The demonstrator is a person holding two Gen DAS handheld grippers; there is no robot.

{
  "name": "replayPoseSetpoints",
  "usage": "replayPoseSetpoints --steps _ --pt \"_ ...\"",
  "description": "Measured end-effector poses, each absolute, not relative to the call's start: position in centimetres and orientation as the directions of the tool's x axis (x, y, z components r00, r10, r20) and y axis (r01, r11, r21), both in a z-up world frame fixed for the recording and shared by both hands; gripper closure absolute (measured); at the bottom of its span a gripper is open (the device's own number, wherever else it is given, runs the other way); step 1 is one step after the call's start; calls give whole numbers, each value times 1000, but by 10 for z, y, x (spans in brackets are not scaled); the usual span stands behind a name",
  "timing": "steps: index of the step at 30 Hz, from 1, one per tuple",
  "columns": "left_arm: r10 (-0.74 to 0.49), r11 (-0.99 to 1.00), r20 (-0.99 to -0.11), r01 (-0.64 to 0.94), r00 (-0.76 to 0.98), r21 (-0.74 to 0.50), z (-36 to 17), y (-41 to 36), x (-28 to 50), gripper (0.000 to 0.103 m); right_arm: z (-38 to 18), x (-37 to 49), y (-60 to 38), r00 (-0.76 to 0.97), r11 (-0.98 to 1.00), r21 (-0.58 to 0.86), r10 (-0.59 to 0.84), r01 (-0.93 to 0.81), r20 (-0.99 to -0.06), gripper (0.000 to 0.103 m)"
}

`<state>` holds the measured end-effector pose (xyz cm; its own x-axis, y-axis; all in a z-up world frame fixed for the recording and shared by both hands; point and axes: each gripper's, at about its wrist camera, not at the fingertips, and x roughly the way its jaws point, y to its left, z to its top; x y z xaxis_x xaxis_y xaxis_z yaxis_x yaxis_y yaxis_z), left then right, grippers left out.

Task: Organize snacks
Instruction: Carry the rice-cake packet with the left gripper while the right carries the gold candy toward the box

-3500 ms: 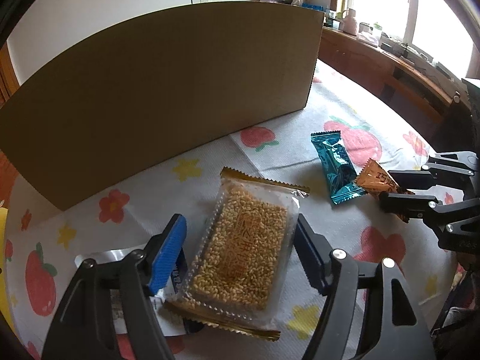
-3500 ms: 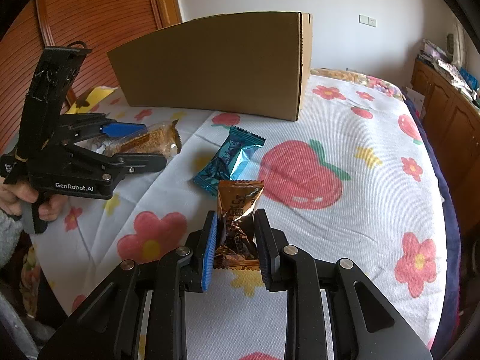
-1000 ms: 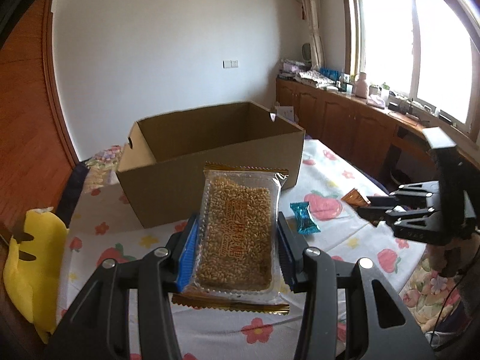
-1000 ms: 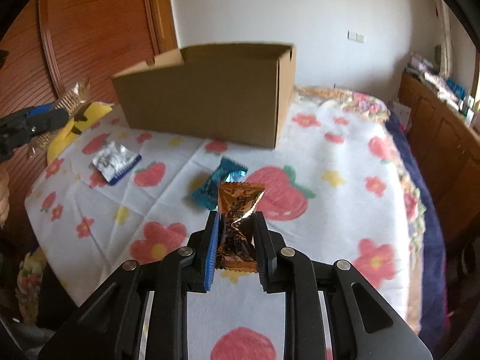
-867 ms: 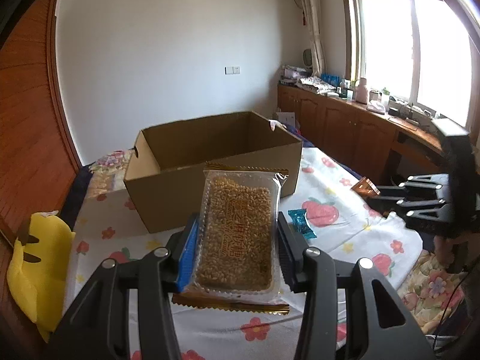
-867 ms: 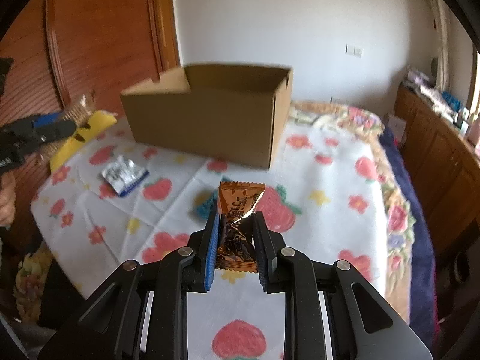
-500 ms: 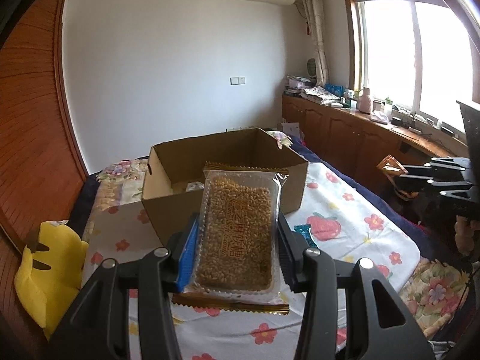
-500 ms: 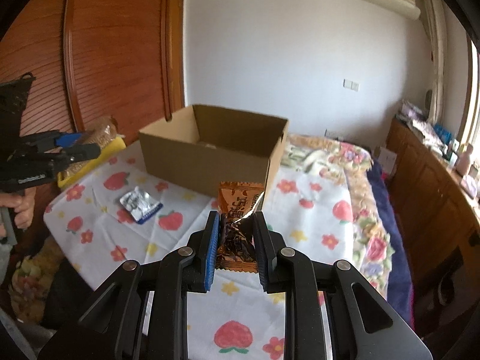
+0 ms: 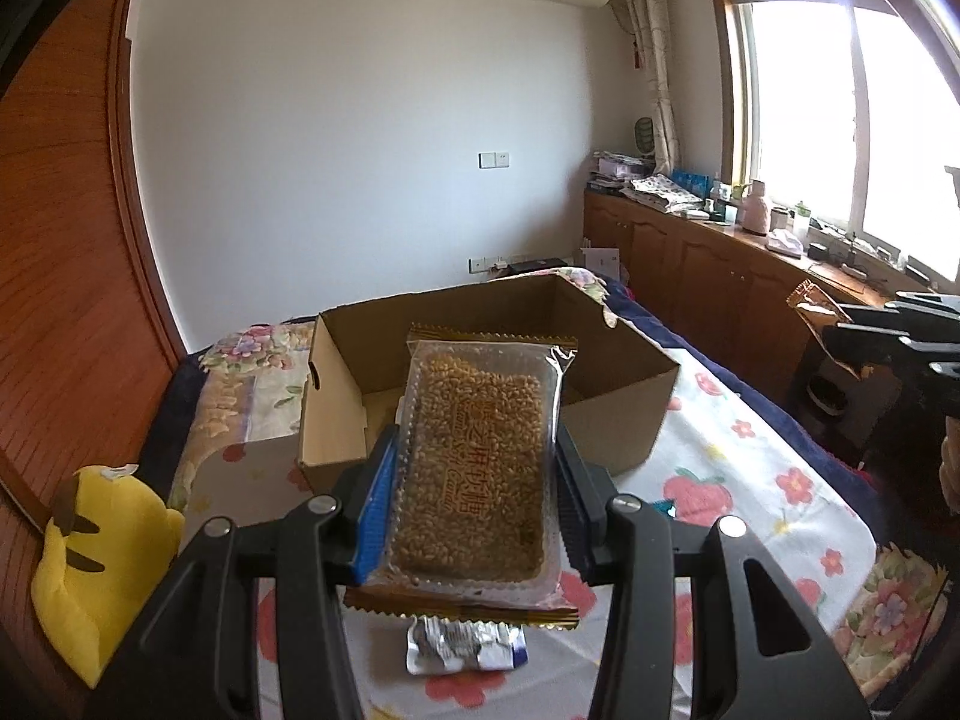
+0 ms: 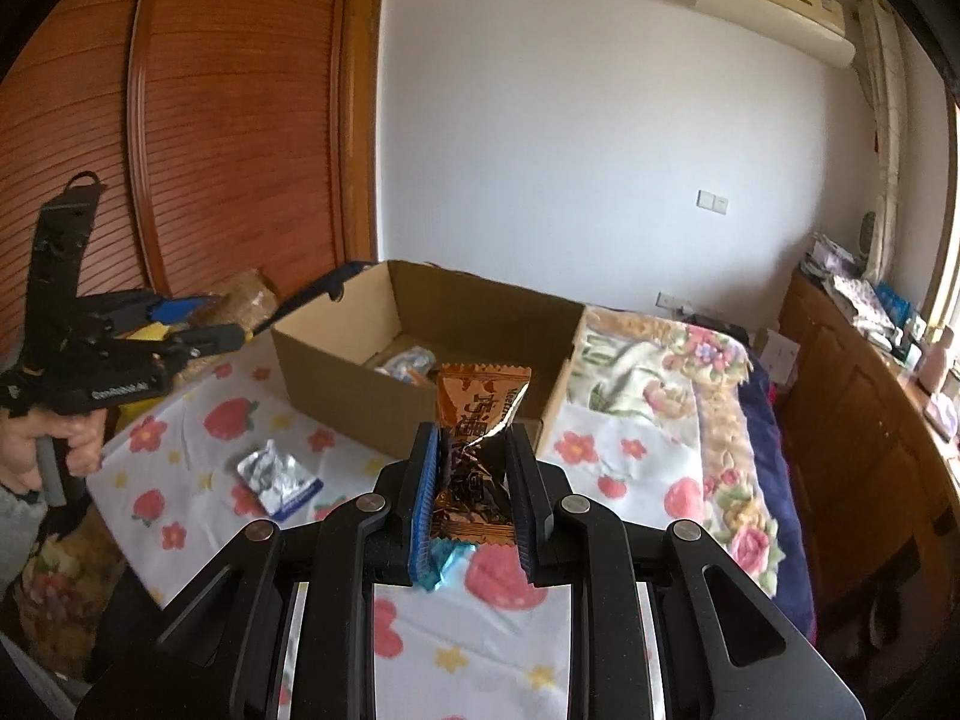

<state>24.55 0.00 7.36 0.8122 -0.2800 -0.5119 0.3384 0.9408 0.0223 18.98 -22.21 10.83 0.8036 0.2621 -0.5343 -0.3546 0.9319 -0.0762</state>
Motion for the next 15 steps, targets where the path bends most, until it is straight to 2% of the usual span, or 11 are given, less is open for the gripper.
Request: replayPoseSetpoints --steps 10,15 --pt "-283 940 -523 340 804 14 64 -8 305 57 97 248 -194 783 916 -70 296 -396 -546 83" --pt "-299 943 -516 333 803 -30 52 -6 329 57 85 279 -182 777 912 -64 305 -404 -551 83"
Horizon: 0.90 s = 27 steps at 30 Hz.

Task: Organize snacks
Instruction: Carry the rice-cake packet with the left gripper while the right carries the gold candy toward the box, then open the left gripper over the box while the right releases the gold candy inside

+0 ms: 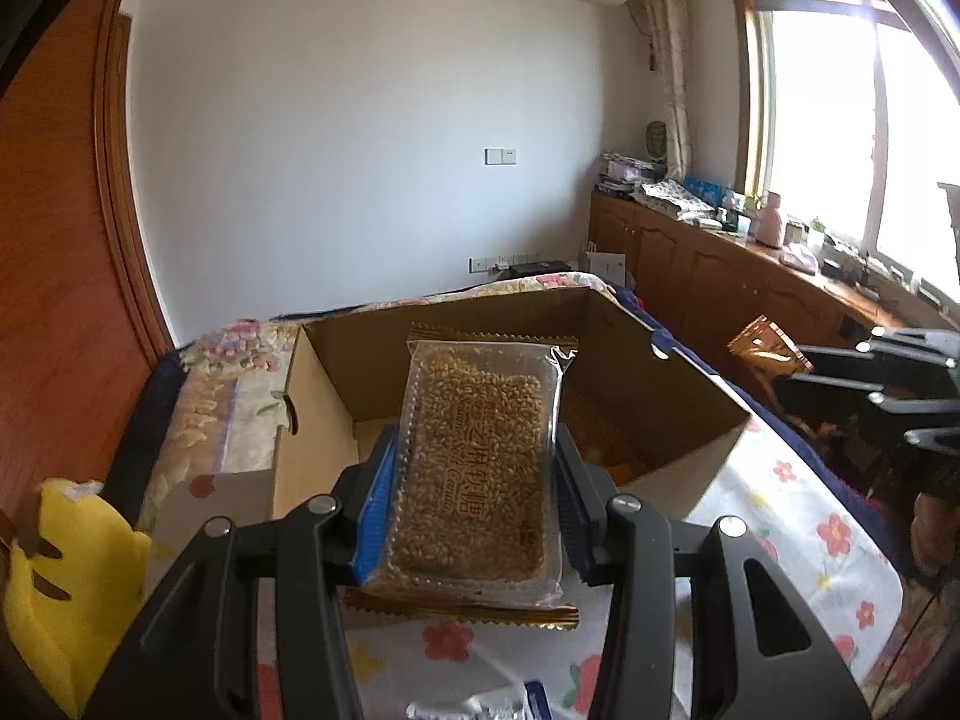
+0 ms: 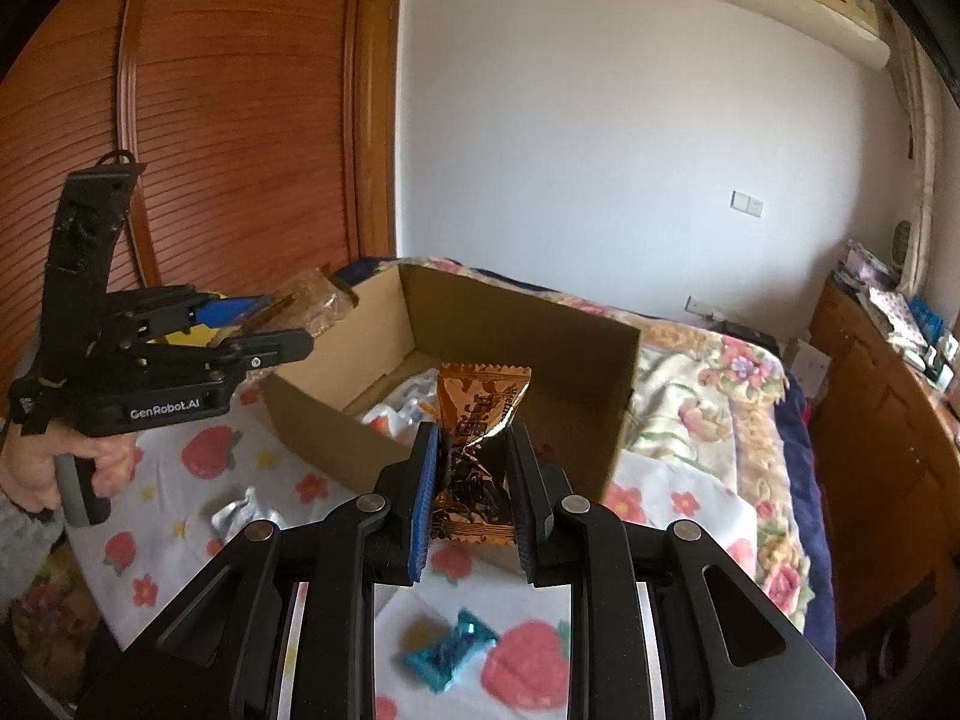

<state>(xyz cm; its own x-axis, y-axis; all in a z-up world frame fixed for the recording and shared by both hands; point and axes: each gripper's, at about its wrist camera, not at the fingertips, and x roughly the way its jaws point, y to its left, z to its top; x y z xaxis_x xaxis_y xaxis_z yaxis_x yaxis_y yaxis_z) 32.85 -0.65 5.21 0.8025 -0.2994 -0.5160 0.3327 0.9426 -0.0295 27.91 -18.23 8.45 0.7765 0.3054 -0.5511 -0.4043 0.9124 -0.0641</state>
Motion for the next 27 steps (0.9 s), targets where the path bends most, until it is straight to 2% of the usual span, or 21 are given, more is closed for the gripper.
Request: replayPoseSetpoints --steps 15,27 --pt "-308 947 -533 310 788 -88 16 0 370 57 25 365 -176 738 920 46 343 -390 -581 83" --pt "-305 946 -533 317 790 -71 12 -9 376 56 10 378 -169 733 921 19 322 -389 -600 82"
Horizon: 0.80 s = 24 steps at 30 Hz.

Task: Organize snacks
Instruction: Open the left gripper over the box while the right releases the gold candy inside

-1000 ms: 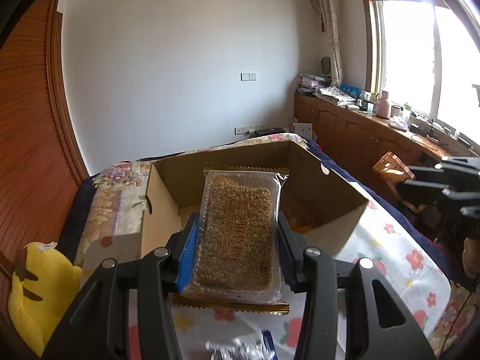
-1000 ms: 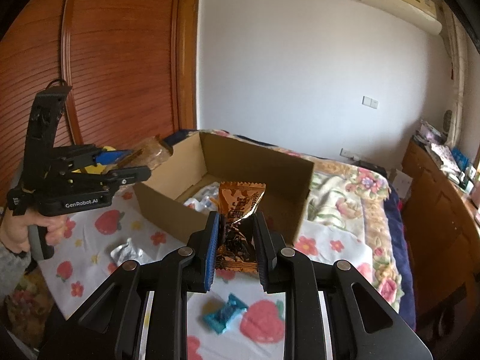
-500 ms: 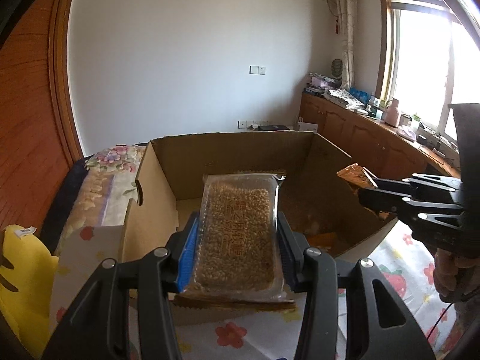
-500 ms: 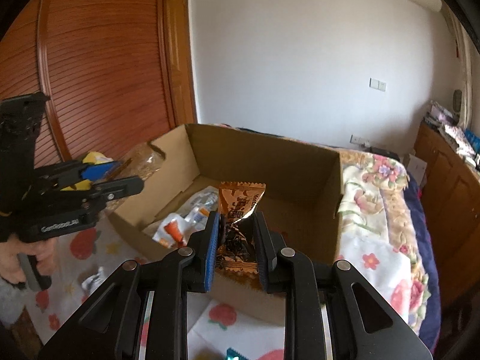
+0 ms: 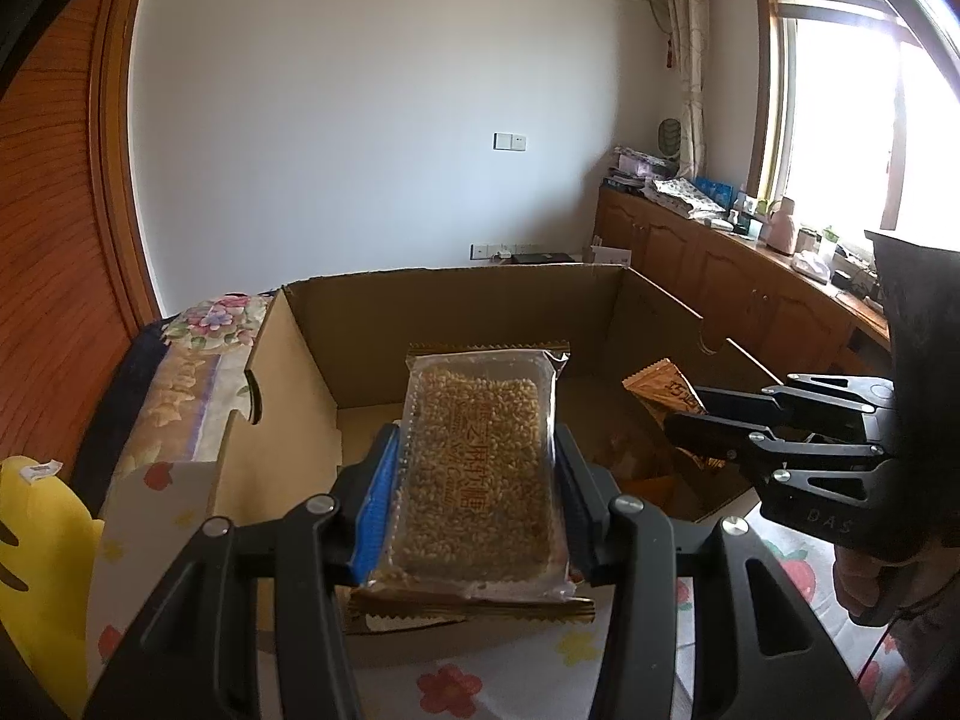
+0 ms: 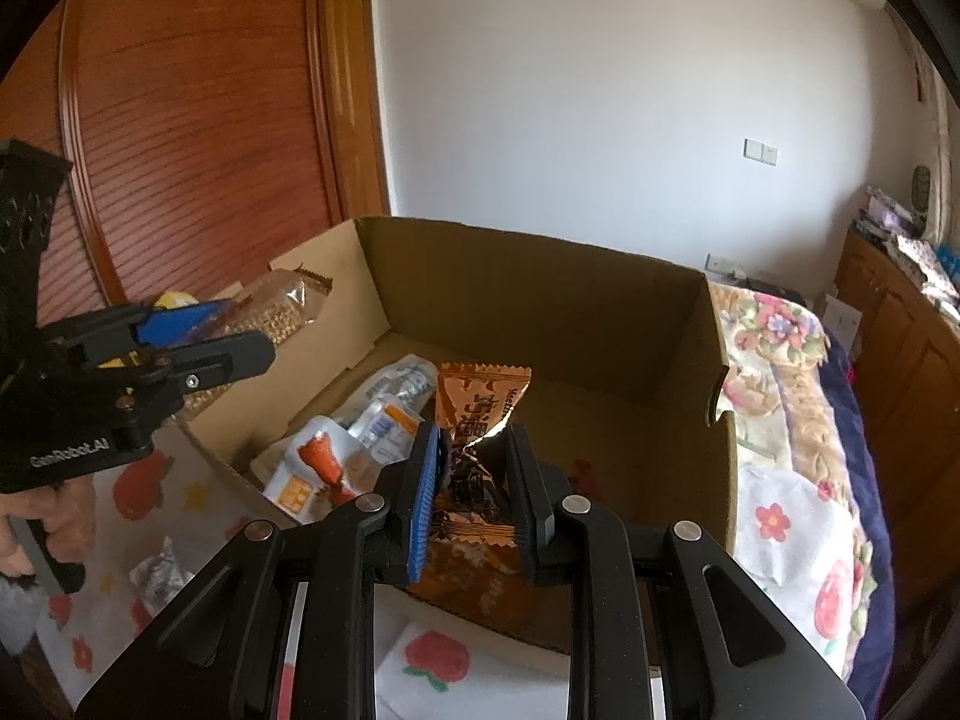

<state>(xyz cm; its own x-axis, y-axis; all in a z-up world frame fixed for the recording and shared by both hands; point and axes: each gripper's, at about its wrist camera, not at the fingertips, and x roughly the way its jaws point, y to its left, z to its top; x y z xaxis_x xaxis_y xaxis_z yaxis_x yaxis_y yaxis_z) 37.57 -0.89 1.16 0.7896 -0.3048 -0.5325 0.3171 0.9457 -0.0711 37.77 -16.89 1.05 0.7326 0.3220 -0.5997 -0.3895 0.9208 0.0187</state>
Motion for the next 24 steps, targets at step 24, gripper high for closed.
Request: replayPoseSetpoints --steps 24 --pt "-239 964 -509 264 827 -23 29 -5 345 41 24 356 -174 737 921 36 333 -388 -588 66"
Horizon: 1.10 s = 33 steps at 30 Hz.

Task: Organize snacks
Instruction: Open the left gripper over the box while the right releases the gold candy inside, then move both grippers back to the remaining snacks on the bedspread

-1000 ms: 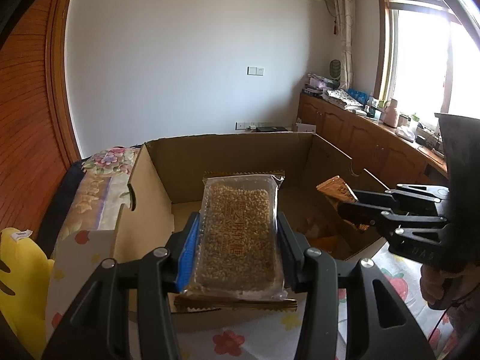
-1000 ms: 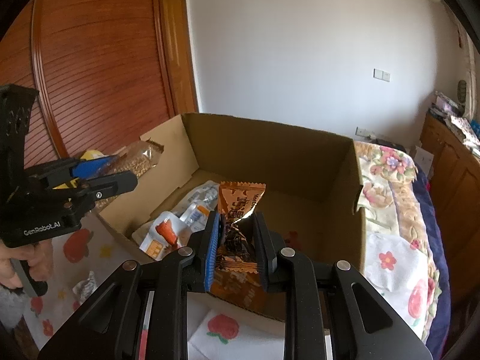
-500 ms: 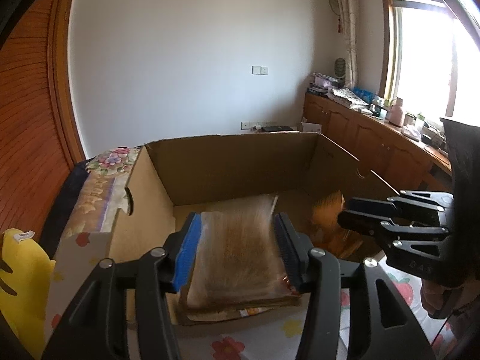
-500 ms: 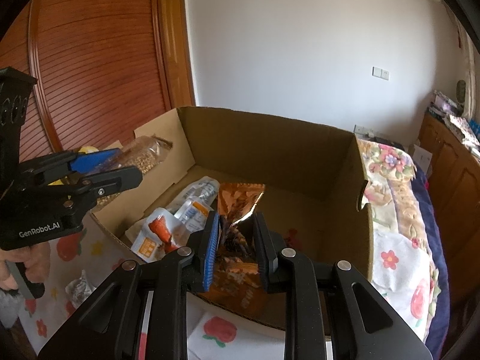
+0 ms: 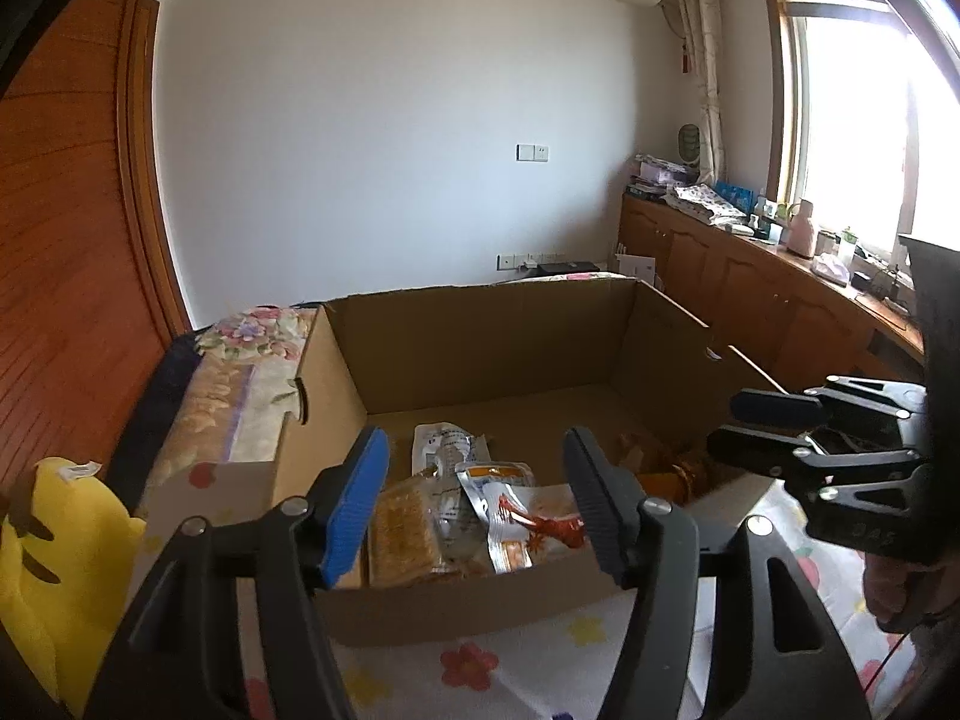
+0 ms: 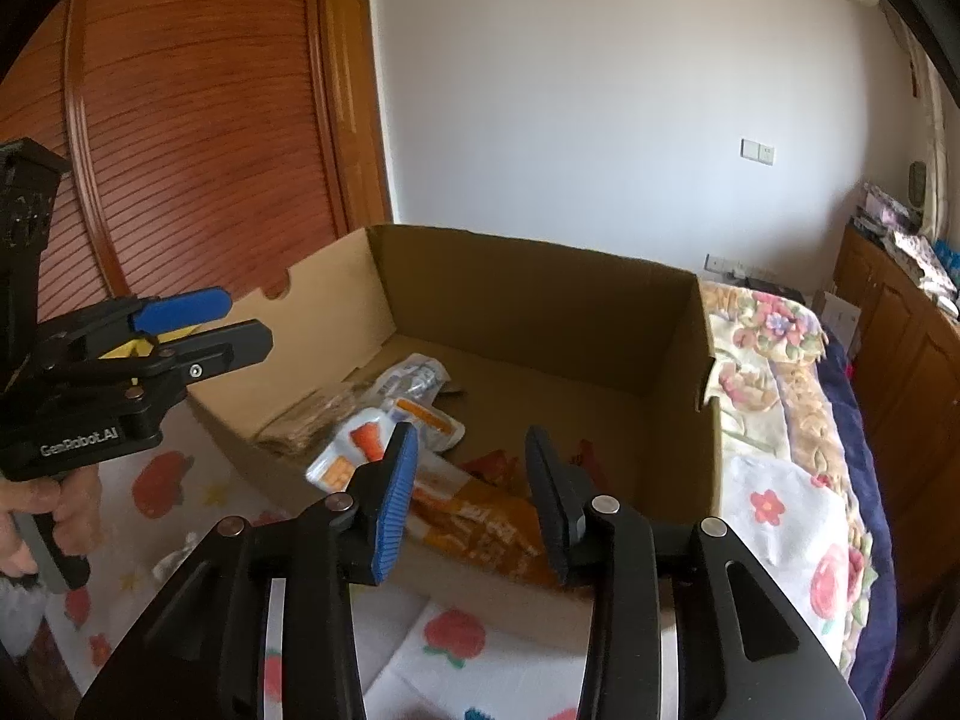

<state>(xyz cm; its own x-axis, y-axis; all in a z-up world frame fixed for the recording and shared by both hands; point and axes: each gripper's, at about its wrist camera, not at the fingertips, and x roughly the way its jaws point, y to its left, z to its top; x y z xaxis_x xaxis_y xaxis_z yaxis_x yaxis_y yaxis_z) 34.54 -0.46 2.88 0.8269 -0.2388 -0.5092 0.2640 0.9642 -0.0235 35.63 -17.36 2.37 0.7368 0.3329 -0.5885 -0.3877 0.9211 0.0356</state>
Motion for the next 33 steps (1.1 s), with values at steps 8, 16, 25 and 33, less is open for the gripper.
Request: replayPoseSetpoints --steps 8,16,25,33 --pt "-226 963 -482 269 847 21 30 5 301 37 32 300 -194 733 923 74 347 -378 -585 63" --pt "-222 964 -511 267 830 16 7 13 271 36 0 267 -216 705 945 93 297 -314 -644 62" --pt "-204 971 -576 238 791 -17 -34 25 252 36 -45 264 -221 629 955 135 276 -264 -727 62" --pt "-191 974 -624 227 758 -23 -58 28 244 36 -70 268 -217 571 953 176 289 -246 -768 62"
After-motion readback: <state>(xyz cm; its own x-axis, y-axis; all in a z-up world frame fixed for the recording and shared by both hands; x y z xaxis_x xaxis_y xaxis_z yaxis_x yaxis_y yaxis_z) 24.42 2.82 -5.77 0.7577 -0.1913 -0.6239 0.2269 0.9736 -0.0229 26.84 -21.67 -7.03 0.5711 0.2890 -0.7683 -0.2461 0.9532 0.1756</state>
